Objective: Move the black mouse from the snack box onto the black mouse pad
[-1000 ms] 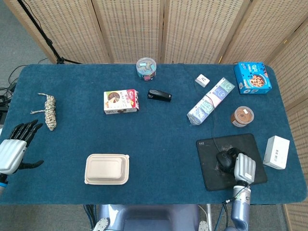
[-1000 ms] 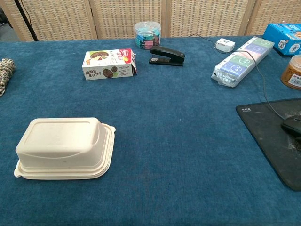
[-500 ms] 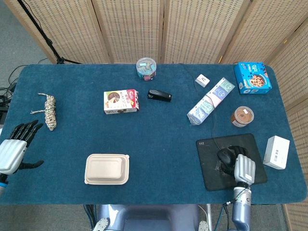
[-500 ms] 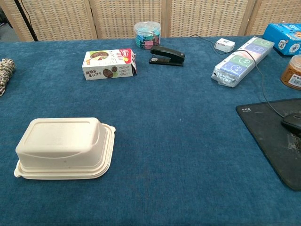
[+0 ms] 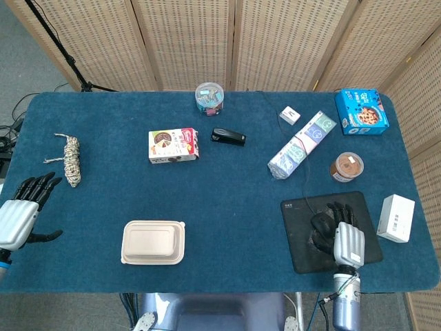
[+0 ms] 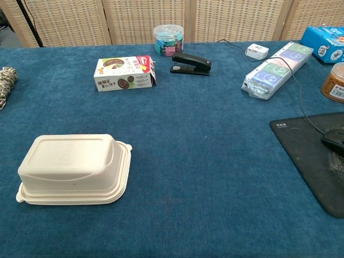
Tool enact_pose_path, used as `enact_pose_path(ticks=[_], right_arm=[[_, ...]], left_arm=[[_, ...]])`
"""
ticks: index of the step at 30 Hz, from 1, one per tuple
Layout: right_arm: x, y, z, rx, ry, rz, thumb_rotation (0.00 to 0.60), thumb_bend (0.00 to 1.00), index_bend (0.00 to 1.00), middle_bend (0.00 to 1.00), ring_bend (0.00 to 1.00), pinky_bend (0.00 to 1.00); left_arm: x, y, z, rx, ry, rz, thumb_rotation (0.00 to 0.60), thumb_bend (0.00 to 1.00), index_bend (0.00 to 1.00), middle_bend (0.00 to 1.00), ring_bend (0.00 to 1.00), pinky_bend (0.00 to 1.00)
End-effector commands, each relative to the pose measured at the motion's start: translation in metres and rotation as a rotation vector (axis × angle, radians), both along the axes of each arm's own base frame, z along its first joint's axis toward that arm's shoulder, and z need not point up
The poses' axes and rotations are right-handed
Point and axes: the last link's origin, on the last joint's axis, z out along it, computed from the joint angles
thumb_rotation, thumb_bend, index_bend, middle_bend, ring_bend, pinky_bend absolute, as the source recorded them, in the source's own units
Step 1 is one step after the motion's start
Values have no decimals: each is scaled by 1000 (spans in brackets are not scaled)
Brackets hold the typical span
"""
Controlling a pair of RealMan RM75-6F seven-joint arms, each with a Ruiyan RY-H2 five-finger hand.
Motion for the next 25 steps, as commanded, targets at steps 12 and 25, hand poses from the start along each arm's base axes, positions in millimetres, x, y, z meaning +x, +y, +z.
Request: enact_pose_path(ticks=[12, 25], right_arm=[[4, -2, 85, 203, 268, 339, 600, 0, 0, 0, 0, 0], [-51, 25, 112, 145, 348, 313, 600, 0, 0, 0, 0, 0]], left_arm=[[-4, -17, -2, 38, 5, 12, 600, 38, 0, 0, 0, 0], [-24, -32, -7, 110, 21, 36, 600, 38, 0, 0, 0, 0]])
